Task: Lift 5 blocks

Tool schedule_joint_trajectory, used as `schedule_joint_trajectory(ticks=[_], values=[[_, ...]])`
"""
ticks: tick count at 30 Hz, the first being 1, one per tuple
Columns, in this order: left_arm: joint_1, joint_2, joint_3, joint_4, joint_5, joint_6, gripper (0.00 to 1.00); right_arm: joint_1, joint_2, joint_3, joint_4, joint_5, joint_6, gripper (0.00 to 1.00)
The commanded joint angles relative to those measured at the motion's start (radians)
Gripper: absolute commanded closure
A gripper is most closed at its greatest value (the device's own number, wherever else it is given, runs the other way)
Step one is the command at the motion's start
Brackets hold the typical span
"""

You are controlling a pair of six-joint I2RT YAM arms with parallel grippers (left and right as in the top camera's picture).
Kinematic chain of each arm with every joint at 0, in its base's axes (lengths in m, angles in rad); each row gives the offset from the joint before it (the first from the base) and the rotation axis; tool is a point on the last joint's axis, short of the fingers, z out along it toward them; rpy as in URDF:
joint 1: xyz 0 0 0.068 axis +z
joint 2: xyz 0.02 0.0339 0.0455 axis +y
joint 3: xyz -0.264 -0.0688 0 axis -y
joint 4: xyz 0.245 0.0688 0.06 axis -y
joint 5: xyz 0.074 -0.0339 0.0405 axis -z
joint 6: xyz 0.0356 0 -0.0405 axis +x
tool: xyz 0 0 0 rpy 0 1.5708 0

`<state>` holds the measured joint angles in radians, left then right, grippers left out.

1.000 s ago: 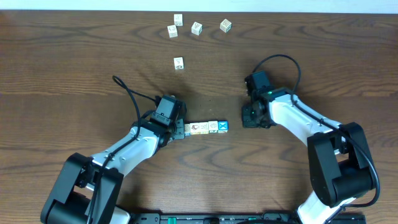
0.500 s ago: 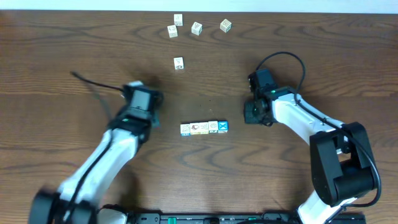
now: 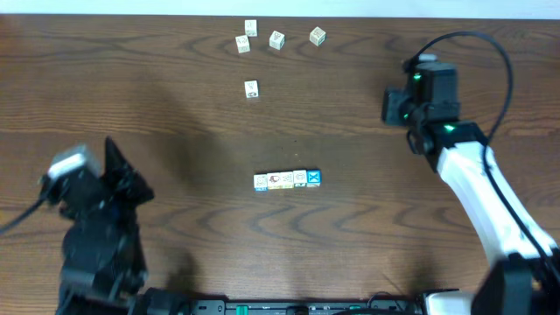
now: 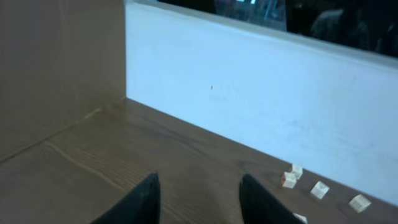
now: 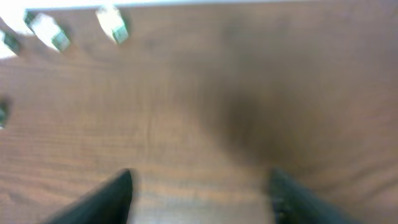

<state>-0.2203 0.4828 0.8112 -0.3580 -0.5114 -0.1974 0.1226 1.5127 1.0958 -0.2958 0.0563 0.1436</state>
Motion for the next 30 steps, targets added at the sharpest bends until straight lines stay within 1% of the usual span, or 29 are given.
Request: schedule_joint_trajectory(ticks=[1,2,5,9,13,18,30], values=[[0.003,-0.099,0.007,-0.065,-0.022,0.029,0.47,-0.014,-0.1,0.019,0.038,0.13,-0.052,0.09],[0.003,-0.116,0.007,-0.082,-0.024,0.029,0.42,-0.016,-0.114,0.019,0.046,0.173,-0.052,0.01],[0.003,-0.16,0.007,-0.132,-0.025,0.029,0.35,-0.016,-0.148,0.019,0.059,0.263,-0.052,0.01],[0.003,-0.178,0.007,-0.155,-0.025,0.029,0.28,-0.016,-0.156,0.019,0.041,0.28,-0.052,0.01],[0.003,-0.178,0.006,-0.162,-0.025,0.029,0.26,-0.016,-0.153,0.019,-0.011,0.279,-0.052,0.01],[0.003,-0.178,0.006,-0.162,-0.025,0.029,0.26,-0.016,-0.153,0.019,-0.034,0.28,-0.052,0.01],[0.003,-0.178,0.006,-0.166,-0.025,0.029,0.25,-0.016,-0.153,0.019,-0.256,0.276,-0.052,0.01]])
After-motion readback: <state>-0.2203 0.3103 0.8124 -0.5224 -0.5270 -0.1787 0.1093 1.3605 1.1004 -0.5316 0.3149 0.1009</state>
